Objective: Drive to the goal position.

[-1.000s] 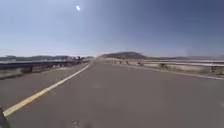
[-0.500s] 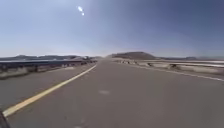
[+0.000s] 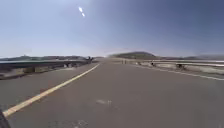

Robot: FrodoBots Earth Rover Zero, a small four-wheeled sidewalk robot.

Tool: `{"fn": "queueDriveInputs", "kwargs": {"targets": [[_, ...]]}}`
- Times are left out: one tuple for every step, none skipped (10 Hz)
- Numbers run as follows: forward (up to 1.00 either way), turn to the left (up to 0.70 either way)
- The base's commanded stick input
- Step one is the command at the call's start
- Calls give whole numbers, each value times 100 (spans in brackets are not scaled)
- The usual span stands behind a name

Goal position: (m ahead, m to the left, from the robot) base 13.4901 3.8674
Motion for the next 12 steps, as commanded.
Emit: {"fn": "queueDriveInputs", "kwargs": {"targets": [[85,0],[85,0],[85,0],[85,0],[85,0],[85,0],[85,0],[85,0],[85,0],[85,0],[85,0],[85,0]]}}
